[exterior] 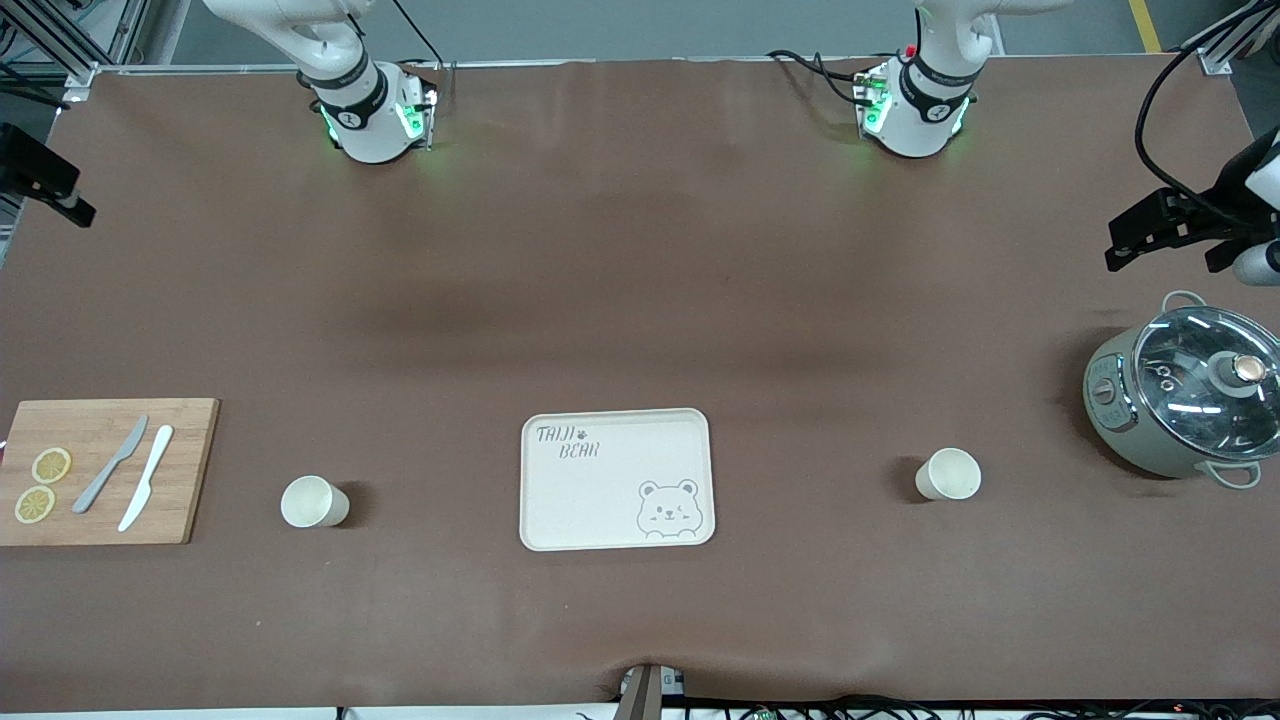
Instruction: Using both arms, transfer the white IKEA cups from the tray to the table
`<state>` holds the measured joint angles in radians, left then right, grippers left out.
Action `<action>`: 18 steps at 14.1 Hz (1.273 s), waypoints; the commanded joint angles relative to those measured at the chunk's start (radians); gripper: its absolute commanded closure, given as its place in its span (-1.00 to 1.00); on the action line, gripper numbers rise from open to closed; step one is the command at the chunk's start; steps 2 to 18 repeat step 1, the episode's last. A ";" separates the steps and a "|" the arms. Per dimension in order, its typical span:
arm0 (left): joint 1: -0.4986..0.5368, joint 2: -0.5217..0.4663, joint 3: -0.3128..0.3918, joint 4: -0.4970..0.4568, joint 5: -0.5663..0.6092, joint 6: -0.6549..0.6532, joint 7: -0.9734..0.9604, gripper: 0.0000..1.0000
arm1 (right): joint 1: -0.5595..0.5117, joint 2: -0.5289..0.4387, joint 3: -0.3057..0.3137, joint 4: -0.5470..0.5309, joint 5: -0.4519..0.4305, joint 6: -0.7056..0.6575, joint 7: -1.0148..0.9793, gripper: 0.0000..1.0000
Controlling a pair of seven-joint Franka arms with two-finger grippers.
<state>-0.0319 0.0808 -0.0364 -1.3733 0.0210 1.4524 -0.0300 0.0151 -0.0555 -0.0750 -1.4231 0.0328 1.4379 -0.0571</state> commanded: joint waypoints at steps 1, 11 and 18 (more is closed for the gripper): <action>-0.002 -0.010 -0.004 -0.009 0.014 0.000 0.002 -1.00 | -0.024 -0.001 0.009 0.010 -0.014 -0.040 0.010 -1.00; -0.002 -0.010 -0.004 -0.009 0.014 0.000 0.002 -1.00 | -0.024 -0.001 0.009 0.010 -0.014 -0.040 0.010 -1.00; -0.002 -0.010 -0.004 -0.009 0.014 0.000 0.002 -1.00 | -0.024 -0.001 0.009 0.010 -0.014 -0.040 0.010 -1.00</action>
